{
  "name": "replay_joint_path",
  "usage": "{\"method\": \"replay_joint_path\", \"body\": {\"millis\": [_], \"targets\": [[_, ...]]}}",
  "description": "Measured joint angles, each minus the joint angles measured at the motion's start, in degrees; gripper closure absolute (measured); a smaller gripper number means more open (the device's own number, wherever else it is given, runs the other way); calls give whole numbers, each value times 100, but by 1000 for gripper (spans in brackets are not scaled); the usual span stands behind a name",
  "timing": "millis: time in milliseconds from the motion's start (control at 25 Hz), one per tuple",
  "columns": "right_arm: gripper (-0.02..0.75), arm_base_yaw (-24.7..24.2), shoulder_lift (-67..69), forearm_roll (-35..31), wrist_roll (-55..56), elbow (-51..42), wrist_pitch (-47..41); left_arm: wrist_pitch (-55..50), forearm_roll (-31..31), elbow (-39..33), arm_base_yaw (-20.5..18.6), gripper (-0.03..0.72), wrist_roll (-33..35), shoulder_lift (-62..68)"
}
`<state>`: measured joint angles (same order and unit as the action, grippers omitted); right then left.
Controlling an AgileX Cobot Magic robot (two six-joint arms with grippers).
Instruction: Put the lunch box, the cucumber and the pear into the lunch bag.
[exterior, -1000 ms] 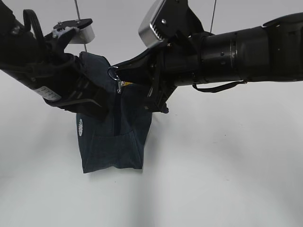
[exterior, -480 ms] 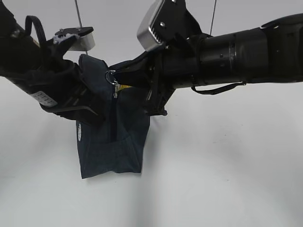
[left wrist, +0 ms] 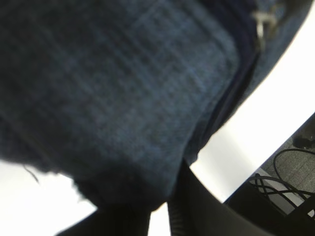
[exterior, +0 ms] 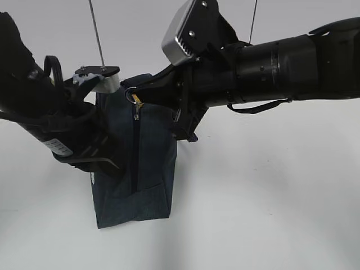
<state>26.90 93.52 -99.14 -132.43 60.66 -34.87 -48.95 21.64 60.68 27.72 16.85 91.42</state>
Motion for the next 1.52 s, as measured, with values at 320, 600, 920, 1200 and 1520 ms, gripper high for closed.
{"method": "replay_joint_path", "body": {"millis": [320,600,920,1200,1520], "targets": [[738,0,143,0,-89,232,45,31,-30,-7,79,676,0,0],[738,0,373,-112,-185,613,381,-61,-60,-50,87,676,0,50],[738,0,791,-133,-256,1118,553,-67,-48,-51,92,676,22,50],[738,-109,1261,-170,-274,1595,621,-114,0,-51,92,676,149,50],[738,-241,1717,-183,-283,2143,766,-187,17,-51,92,677,323,50]]}}
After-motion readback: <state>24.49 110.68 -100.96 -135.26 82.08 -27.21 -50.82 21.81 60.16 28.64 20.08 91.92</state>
